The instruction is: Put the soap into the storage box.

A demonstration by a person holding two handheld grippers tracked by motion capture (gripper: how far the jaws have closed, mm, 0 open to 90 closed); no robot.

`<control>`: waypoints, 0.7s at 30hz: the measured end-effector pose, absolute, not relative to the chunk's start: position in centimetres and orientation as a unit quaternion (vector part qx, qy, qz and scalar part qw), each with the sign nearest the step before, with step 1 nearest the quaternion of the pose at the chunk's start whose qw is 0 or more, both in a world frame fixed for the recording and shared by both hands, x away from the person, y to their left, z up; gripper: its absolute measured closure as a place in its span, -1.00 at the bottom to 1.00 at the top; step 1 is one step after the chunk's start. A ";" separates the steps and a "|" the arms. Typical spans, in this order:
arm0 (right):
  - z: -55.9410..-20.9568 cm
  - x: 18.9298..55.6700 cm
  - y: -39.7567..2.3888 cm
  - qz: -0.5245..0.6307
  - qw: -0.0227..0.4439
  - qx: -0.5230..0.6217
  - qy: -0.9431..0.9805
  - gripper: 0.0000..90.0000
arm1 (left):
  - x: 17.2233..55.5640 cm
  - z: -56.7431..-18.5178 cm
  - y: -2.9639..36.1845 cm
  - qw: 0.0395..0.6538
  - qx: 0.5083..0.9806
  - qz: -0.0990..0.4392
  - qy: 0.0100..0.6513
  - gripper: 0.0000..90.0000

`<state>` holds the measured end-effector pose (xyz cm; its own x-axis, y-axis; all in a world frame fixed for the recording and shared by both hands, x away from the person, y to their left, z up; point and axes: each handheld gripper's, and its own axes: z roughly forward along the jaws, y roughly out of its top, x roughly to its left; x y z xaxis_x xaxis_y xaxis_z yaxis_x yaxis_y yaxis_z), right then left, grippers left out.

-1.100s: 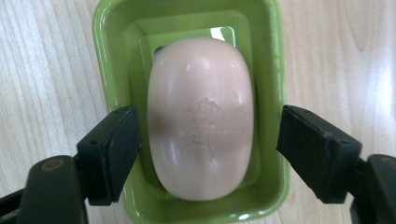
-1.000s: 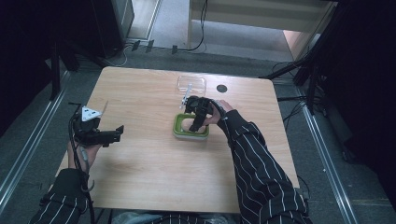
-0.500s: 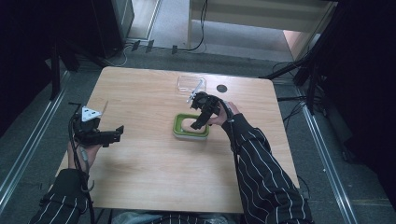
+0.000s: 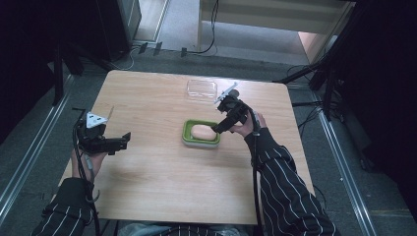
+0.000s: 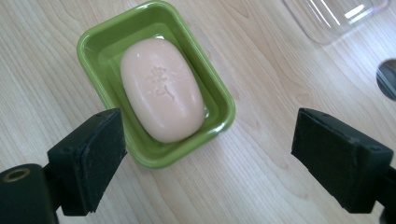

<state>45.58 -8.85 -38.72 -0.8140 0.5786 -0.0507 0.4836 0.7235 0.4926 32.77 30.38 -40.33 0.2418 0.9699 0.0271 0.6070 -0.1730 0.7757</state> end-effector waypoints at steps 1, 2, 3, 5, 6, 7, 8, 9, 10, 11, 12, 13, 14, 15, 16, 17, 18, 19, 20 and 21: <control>-38.6 45.5 -9.2 0.236 0.103 0.297 0.919 -0.77 | 32.8 -40.3 30.4 0.331 0.715 0.274 0.551 -1.00; -38.6 45.3 -9.5 0.239 0.103 0.299 0.918 -0.77 | 32.8 -40.3 30.4 0.331 0.715 0.274 0.551 -1.00; -38.6 45.2 -9.8 0.240 0.105 0.305 0.916 -0.77 | 32.8 -40.3 30.4 0.331 0.715 0.275 0.551 -1.00; -38.5 44.9 -10.4 0.240 0.108 0.317 0.911 -0.77 | 32.8 -40.3 30.4 0.331 0.715 0.274 0.551 -1.00; -38.5 44.7 -10.7 0.238 0.113 0.324 0.909 -0.77 | 32.8 -40.3 30.4 0.331 0.715 0.274 0.551 -1.00; -38.4 44.6 -10.9 0.239 0.115 0.331 0.906 -0.77 | 32.8 -40.3 30.4 0.332 0.715 0.274 0.551 -1.00; -38.4 44.4 -11.1 0.241 0.116 0.334 0.904 -0.77 | 32.8 -40.3 30.4 0.332 0.715 0.275 0.551 -1.00; -38.4 44.3 -11.5 0.243 0.121 0.341 0.900 -0.77 | 32.8 -40.3 30.4 0.331 0.715 0.275 0.551 -1.00; -38.3 44.1 -11.8 0.244 0.123 0.346 0.898 -0.77 | 32.8 -40.3 30.4 0.331 0.715 0.275 0.551 -1.00; -38.3 44.0 -12.0 0.244 0.124 0.351 0.896 -0.77 | 32.8 -40.3 30.4 0.331 0.715 0.275 0.551 -1.00; -38.3 43.9 -12.3 0.244 0.131 0.356 0.892 -0.77 | 32.8 -40.3 30.4 0.332 0.715 0.275 0.551 -1.00; -38.3 43.8 -12.6 0.247 0.131 0.363 0.889 -0.77 | 32.8 -40.3 30.4 0.330 0.716 0.275 0.551 -1.00; -38.4 43.7 -12.8 0.250 0.131 0.366 0.887 -0.77 | 32.8 -40.3 30.4 0.330 0.715 0.275 0.551 -1.00; -38.4 43.6 -13.1 0.250 0.136 0.371 0.884 -0.77 | 32.7 -40.3 30.4 0.330 0.715 0.275 0.551 -1.00; -38.4 43.5 -13.2 0.250 0.140 0.375 0.882 -0.77 | 32.7 -40.3 30.4 0.330 0.715 0.275 0.551 -1.00; -38.5 43.3 -13.4 0.253 0.138 0.378 0.880 -0.77 | 32.7 -40.3 30.4 0.330 0.715 0.275 0.551 -1.00; -38.5 43.1 -13.7 0.257 0.142 0.382 0.876 -0.77 | 32.7 -40.3 30.4 0.330 0.716 0.275 0.551 -1.00; -38.5 42.9 -14.0 0.258 0.145 0.387 0.873 -0.77 | 32.7 -40.3 30.4 0.331 0.715 0.275 0.552 -1.00; -38.6 42.8 -14.2 0.261 0.148 0.386 0.872 -0.77 | 32.7 -40.3 30.4 0.330 0.715 0.275 0.552 -1.00; -38.7 42.6 -14.4 0.261 0.151 0.394 0.868 -0.77 | 32.7 -40.3 30.4 0.330 0.715 0.275 0.552 -1.00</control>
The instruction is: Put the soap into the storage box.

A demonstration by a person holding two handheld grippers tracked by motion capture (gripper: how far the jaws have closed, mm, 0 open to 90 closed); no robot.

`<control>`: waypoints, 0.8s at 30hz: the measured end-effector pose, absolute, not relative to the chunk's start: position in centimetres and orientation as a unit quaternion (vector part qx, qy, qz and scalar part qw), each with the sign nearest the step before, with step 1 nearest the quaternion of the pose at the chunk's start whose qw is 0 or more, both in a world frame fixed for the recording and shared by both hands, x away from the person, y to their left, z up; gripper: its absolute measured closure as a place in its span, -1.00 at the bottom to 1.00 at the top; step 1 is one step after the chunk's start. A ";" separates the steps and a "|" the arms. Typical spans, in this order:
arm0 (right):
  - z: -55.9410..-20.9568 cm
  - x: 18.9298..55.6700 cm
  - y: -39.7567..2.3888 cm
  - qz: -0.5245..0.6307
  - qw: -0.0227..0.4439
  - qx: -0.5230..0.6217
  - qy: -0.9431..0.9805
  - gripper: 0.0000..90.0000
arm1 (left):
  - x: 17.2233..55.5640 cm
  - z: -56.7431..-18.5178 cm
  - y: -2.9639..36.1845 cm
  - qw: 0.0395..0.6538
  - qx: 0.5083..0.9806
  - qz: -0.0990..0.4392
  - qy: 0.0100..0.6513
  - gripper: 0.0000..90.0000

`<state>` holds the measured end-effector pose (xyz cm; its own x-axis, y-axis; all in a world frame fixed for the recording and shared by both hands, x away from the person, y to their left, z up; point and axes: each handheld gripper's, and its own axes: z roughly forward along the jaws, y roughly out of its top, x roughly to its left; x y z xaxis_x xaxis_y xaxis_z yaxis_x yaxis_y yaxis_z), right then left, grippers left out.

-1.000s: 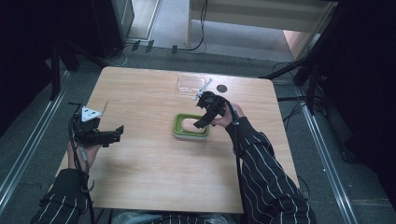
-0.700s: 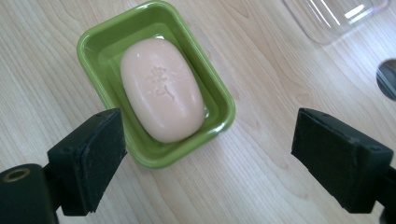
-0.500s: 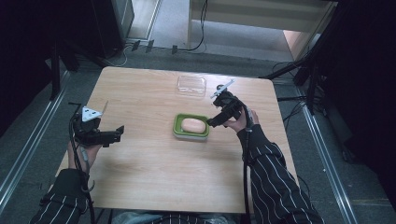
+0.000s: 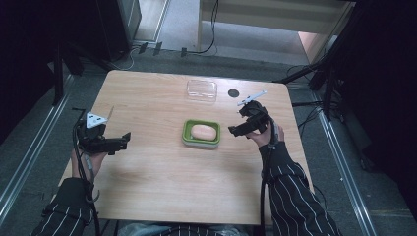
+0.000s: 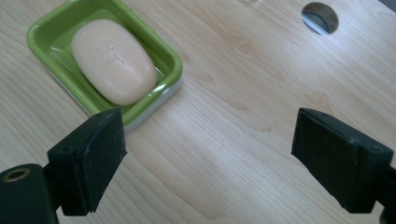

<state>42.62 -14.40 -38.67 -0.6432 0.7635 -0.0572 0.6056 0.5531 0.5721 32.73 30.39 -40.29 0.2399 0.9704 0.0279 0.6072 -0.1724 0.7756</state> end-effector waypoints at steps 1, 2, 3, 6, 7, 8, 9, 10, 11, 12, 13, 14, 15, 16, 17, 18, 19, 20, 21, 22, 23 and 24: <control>-38.7 42.4 -14.6 0.262 0.152 0.397 0.866 -0.77 | 32.7 -40.3 30.4 0.331 0.715 0.275 0.552 -1.00; -38.8 42.3 -14.8 0.263 0.155 0.398 0.865 -0.77 | 32.7 -40.3 30.4 0.330 0.715 0.275 0.551 -1.00; -38.9 42.1 -15.1 0.266 0.158 0.406 0.860 -0.77 | 32.7 -40.3 30.4 0.331 0.715 0.275 0.552 -1.00; -39.1 41.7 -15.6 0.266 0.159 0.414 0.856 -0.77 | 32.7 -40.2 30.4 0.331 0.715 0.274 0.551 -1.00; -39.2 41.5 -15.7 0.263 0.162 0.418 0.854 -0.77 | 32.7 -40.2 30.4 0.331 0.715 0.275 0.551 -1.00; -39.2 41.3 -15.8 0.264 0.164 0.419 0.853 -0.77 | 32.7 -40.3 30.4 0.329 0.716 0.274 0.551 -1.00; -39.3 41.0 -16.0 0.265 0.166 0.423 0.850 -0.77 | 32.7 -40.3 30.4 0.329 0.716 0.274 0.551 -1.00; -39.4 40.8 -16.2 0.267 0.168 0.428 0.847 -0.77 | 32.7 -40.2 30.4 0.329 0.716 0.274 0.551 -1.00; -39.4 40.5 -16.5 0.271 0.171 0.429 0.844 -0.76 | 32.6 -40.2 30.4 0.330 0.715 0.274 0.552 -1.00; -39.5 40.1 -16.6 0.270 0.172 0.435 0.842 -0.76 | 32.6 -40.2 30.4 0.332 0.715 0.275 0.550 -1.00; -39.7 39.9 -16.9 0.270 0.175 0.435 0.841 -0.76 | 32.6 -40.2 30.4 0.332 0.715 0.275 0.550 -1.00; -39.8 39.6 -17.1 0.271 0.174 0.435 0.841 -0.76 | 32.6 -40.2 30.4 0.330 0.716 0.275 0.550 -1.00; -40.0 39.3 -17.3 0.271 0.174 0.438 0.840 -0.75 | 32.6 -40.3 30.4 0.330 0.715 0.275 0.552 -1.00; -40.1 39.1 -17.4 0.268 0.174 0.442 0.838 -0.75 | 32.7 -40.3 30.4 0.331 0.716 0.275 0.550 -1.00; -40.2 38.9 -17.7 0.268 0.173 0.445 0.837 -0.75 | 32.6 -40.2 30.3 0.332 0.716 0.275 0.549 -1.00; -40.2 38.8 -17.9 0.269 0.175 0.447 0.835 -0.75 | 32.6 -40.2 30.3 0.331 0.717 0.276 0.549 -1.00; -40.3 38.6 -18.1 0.268 0.177 0.449 0.834 -0.75 | 32.6 -40.2 30.3 0.331 0.717 0.276 0.548 -1.00; -40.3 38.5 -18.3 0.269 0.176 0.452 0.832 -0.75 | 32.6 -40.2 30.3 0.331 0.717 0.276 0.548 -1.00; -40.3 38.3 -18.5 0.272 0.177 0.452 0.831 -0.75 | 32.6 -40.2 30.4 0.332 0.716 0.275 0.549 -1.00; -40.4 38.1 -18.7 0.272 0.176 0.457 0.828 -0.75 | 32.6 -40.2 30.4 0.332 0.716 0.275 0.549 -1.00; -40.5 38.0 -18.8 0.273 0.175 0.458 0.828 -0.75 | 32.6 -40.2 30.4 0.331 0.716 0.275 0.549 -1.00; -40.6 37.8 -18.9 0.271 0.177 0.459 0.827 -0.75 | 32.6 -40.3 30.4 0.332 0.716 0.276 0.549 -1.00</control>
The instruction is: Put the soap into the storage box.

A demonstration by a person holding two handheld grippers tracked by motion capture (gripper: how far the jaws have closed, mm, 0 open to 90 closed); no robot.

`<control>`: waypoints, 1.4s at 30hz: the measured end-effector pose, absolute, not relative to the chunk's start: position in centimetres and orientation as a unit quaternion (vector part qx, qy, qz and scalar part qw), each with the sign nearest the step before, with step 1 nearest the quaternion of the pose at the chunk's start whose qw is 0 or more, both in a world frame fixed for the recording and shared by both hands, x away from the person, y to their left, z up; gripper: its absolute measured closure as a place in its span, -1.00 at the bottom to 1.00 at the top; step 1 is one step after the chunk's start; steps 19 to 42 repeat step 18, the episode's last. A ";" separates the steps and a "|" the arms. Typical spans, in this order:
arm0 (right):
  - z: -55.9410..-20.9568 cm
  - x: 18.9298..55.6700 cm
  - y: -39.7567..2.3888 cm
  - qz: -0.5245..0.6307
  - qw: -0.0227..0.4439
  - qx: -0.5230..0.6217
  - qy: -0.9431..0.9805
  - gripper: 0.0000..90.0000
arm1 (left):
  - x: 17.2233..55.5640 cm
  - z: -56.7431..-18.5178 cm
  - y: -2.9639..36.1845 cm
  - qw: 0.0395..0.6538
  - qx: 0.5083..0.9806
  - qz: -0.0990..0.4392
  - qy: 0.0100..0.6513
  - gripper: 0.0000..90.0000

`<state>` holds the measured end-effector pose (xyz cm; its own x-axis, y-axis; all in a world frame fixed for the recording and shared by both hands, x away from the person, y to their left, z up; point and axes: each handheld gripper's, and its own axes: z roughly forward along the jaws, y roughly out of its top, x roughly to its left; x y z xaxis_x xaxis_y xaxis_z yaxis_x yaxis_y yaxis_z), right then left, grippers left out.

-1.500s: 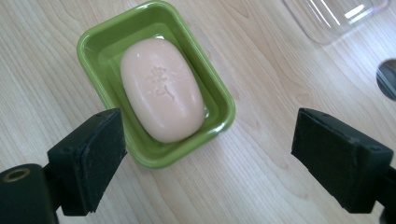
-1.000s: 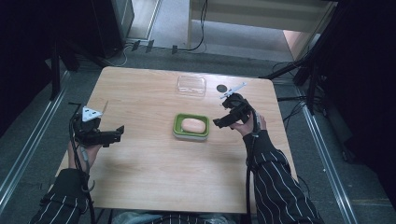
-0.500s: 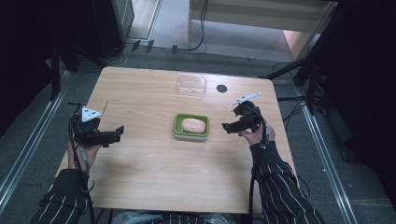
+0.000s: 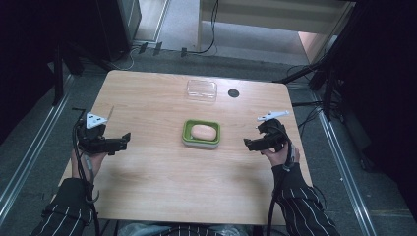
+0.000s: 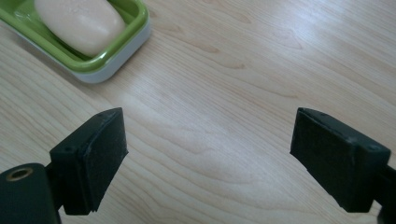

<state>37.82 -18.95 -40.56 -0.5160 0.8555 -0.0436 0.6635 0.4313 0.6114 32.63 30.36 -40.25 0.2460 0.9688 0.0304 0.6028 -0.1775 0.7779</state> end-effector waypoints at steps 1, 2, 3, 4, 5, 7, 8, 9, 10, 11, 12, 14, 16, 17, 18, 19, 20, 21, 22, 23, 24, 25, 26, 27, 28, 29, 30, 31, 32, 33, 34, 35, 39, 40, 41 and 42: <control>-40.6 37.7 -19.1 0.270 0.177 0.461 0.827 -0.75 | 32.6 -40.2 30.4 0.332 0.716 0.275 0.548 -1.00; -40.7 37.6 -19.2 0.271 0.176 0.462 0.826 -0.75 | 32.6 -40.2 30.4 0.332 0.717 0.276 0.548 -1.00; -40.8 37.6 -19.3 0.272 0.176 0.463 0.825 -0.75 | 32.6 -40.2 30.4 0.331 0.716 0.276 0.549 -1.00; -40.9 37.5 -19.4 0.272 0.176 0.466 0.824 -0.75 | 32.6 -40.2 30.4 0.331 0.716 0.276 0.549 -1.00; -40.9 37.4 -19.5 0.270 0.176 0.465 0.825 -0.75 | 32.6 -40.2 30.4 0.331 0.716 0.277 0.549 -1.00; -41.1 37.5 -19.4 0.267 0.175 0.467 0.825 -0.75 | 32.6 -40.2 30.4 0.331 0.716 0.277 0.549 -1.00; -41.1 37.5 -19.4 0.267 0.173 0.465 0.826 -0.74 | 32.6 -40.2 30.4 0.331 0.716 0.277 0.549 -1.00; -41.1 37.5 -19.4 0.266 0.173 0.464 0.827 -0.74 | 32.6 -40.2 30.4 0.331 0.716 0.276 0.548 -1.00; -41.1 37.6 -19.4 0.268 0.173 0.463 0.827 -0.74 | 32.6 -40.2 30.4 0.331 0.716 0.276 0.549 -1.00; -41.2 37.6 -19.4 0.267 0.172 0.460 0.829 -0.74 | 32.6 -40.2 30.4 0.331 0.716 0.276 0.549 -1.00; -41.1 37.6 -19.3 0.264 0.172 0.461 0.829 -0.74 | 32.6 -40.2 30.4 0.331 0.716 0.276 0.549 -1.00; -41.2 37.6 -19.3 0.265 0.171 0.459 0.831 -0.73 | 32.5 -40.2 30.4 0.330 0.717 0.277 0.549 -1.00; -41.2 37.7 -19.4 0.264 0.171 0.458 0.832 -0.73 | 32.6 -40.2 30.4 0.332 0.716 0.277 0.549 -1.00; -41.3 37.8 -19.4 0.264 0.170 0.457 0.832 -0.73 | 32.6 -40.2 30.4 0.331 0.716 0.276 0.549 -1.00; -41.3 37.8 -19.4 0.264 0.170 0.458 0.832 -0.73 | 32.6 -40.2 30.4 0.331 0.716 0.276 0.548 -1.00; -41.3 37.8 -19.4 0.264 0.170 0.458 0.832 -0.73 | 32.6 -40.2 30.4 0.331 0.716 0.276 0.548 -1.00; -41.3 37.8 -19.4 0.264 0.170 0.458 0.832 -0.73 | 32.6 -40.2 30.4 0.331 0.716 0.276 0.548 -1.00; -41.3 37.8 -19.4 0.264 0.170 0.458 0.832 -0.73 | 32.6 -40.2 30.4 0.331 0.716 0.276 0.548 -1.00; -41.3 37.8 -19.4 0.264 0.170 0.458 0.832 -0.73 | 32.6 -40.2 30.4 0.331 0.716 0.276 0.548 -1.00; -41.3 37.8 -19.4 0.264 0.170 0.458 0.832 -0.73 | 32.6 -40.2 30.4 0.331 0.716 0.276 0.548 -1.00; -41.3 37.8 -19.4 0.264 0.170 0.458 0.832 -0.73 | 32.6 -40.2 30.4 0.331 0.716 0.276 0.548 -1.00; -41.3 37.8 -19.4 0.264 0.170 0.458 0.832 -0.73 | 32.6 -40.2 30.4 0.331 0.716 0.276 0.548 -1.00; -41.3 37.8 -19.4 0.264 0.170 0.458 0.832 -0.73 | 32.6 -40.2 30.4 0.331 0.716 0.276 0.548 -1.00; -41.3 37.8 -19.4 0.264 0.170 0.458 0.832 -0.73 | 32.6 -40.2 30.4 0.331 0.716 0.276 0.548 -1.00; -41.3 37.8 -19.4 0.264 0.170 0.458 0.832 -0.73 | 32.6 -40.2 30.4 0.331 0.716 0.276 0.548 -1.00; -41.3 37.8 -19.4 0.264 0.170 0.458 0.832 -0.73 | 32.6 -40.2 30.4 0.331 0.716 0.276 0.548 -1.00; -41.3 37.8 -19.4 0.264 0.170 0.458 0.832 -0.73 | 32.6 -40.2 30.4 0.331 0.716 0.276 0.548 -1.00; -41.3 37.8 -19.4 0.264 0.170 0.458 0.832 -0.73 | 32.6 -40.2 30.4 0.331 0.716 0.276 0.548 -1.00; -41.3 37.8 -19.4 0.264 0.170 0.458 0.832 -0.73 | 32.6 -40.2 30.4 0.331 0.716 0.276 0.548 -1.00; -41.3 37.8 -19.4 0.264 0.170 0.458 0.832 -0.73 | 32.6 -40.2 30.4 0.331 0.716 0.276 0.548 -1.00; -41.3 37.8 -19.4 0.264 0.170 0.458 0.832 -0.73 | 32.6 -40.2 30.4 0.331 0.716 0.276 0.548 -1.00; -41.3 37.8 -19.4 0.264 0.170 0.458 0.832 -0.73 | 32.6 -40.2 30.4 0.331 0.716 0.276 0.548 -1.00; -41.3 37.8 -19.4 0.264 0.170 0.458 0.832 -0.73 | 32.6 -40.2 30.4 0.331 0.716 0.276 0.548 -1.00; -41.3 37.8 -19.4 0.264 0.170 0.458 0.832 -0.73 | 32.6 -40.2 30.4 0.331 0.716 0.276 0.548 -1.00; -41.3 37.8 -19.4 0.264 0.170 0.458 0.832 -0.73 | 32.6 -40.2 30.4 0.331 0.716 0.276 0.548 -1.00; -41.3 37.8 -19.4 0.264 0.170 0.458 0.832 -0.73 | 32.6 -40.2 30.4 0.331 0.716 0.276 0.548 -1.00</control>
